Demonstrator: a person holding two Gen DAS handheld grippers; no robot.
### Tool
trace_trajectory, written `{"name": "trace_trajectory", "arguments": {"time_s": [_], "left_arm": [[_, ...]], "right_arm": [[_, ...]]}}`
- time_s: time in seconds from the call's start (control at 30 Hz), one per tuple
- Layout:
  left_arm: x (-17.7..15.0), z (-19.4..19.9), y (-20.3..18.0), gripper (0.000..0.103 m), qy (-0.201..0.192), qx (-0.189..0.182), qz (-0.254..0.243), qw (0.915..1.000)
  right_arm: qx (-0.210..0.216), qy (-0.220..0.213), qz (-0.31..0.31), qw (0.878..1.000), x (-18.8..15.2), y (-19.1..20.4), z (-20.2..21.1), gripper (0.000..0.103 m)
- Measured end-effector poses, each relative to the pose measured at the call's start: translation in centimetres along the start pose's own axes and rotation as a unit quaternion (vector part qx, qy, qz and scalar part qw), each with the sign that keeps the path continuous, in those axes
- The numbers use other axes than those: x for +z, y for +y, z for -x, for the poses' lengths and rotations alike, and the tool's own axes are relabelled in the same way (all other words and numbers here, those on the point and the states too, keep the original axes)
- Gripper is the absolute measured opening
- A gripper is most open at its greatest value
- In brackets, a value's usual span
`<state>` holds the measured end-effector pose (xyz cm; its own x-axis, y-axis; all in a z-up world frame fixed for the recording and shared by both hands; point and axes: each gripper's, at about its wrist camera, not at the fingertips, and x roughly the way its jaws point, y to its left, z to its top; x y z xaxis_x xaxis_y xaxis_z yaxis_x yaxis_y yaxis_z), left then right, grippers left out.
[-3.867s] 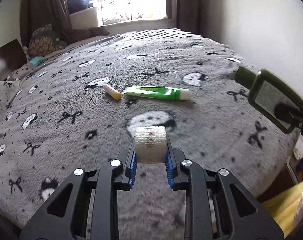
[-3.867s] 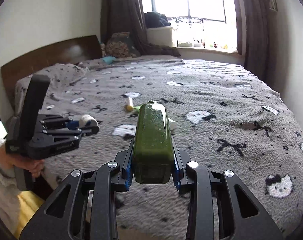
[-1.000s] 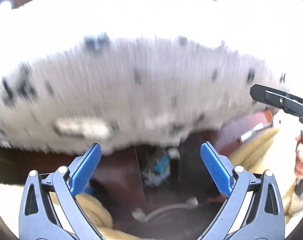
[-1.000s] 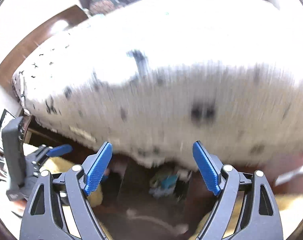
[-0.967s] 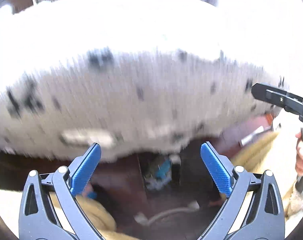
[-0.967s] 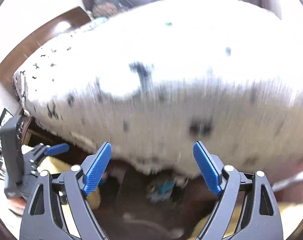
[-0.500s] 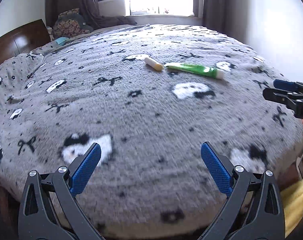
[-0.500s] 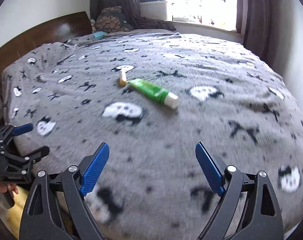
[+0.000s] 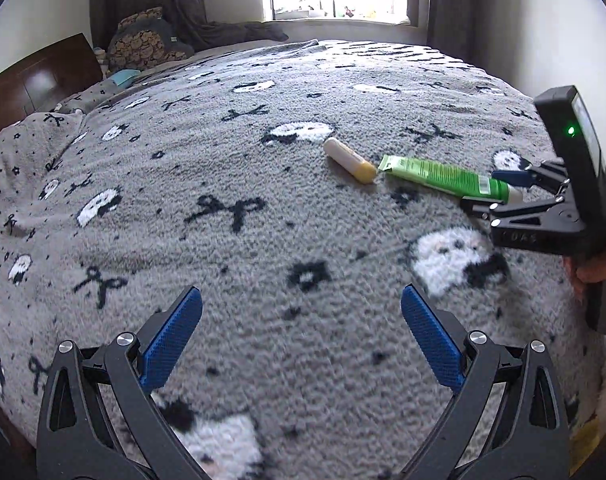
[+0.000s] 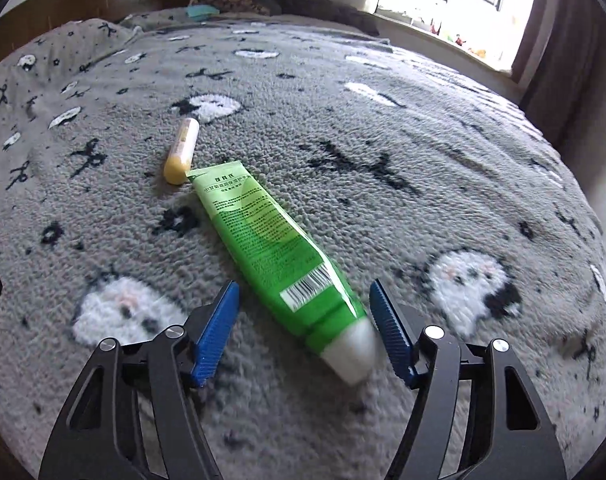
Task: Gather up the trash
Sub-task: 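Grasp the yellow-capped tube with left tool while right tool grasps the green tube, then lift both tubes and carry them off the bed down toward the bin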
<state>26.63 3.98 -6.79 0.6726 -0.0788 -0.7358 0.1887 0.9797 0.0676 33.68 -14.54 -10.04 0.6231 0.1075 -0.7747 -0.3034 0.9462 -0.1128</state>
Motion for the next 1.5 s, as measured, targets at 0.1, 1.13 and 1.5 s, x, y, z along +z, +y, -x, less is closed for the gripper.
{"name": "trace_trajectory", "arguments": {"time_s": [0.1,1.13,1.5], "left_arm": [[1.2,-1.0,-0.3,0.094,0.000,-0.002,0.000,1.0000],[9.5,-13.6,-4.1,0.018,0.055,-0.046,0.033,0.9969],[3.9,-3.5,-4.0,0.018,0.029,-0.073,0.017,0.9968]], "right_arm": [[0.015,0.002,0.000,1.000,0.2,-0.2,-0.4,0.059],[0.067,-0.008,-0.029,0.997,-7.8,-3.7,9.3,0.036],[0.062,-0.036,-0.019,0.997,-10.7,-1.4,15.8,0.036]]}}
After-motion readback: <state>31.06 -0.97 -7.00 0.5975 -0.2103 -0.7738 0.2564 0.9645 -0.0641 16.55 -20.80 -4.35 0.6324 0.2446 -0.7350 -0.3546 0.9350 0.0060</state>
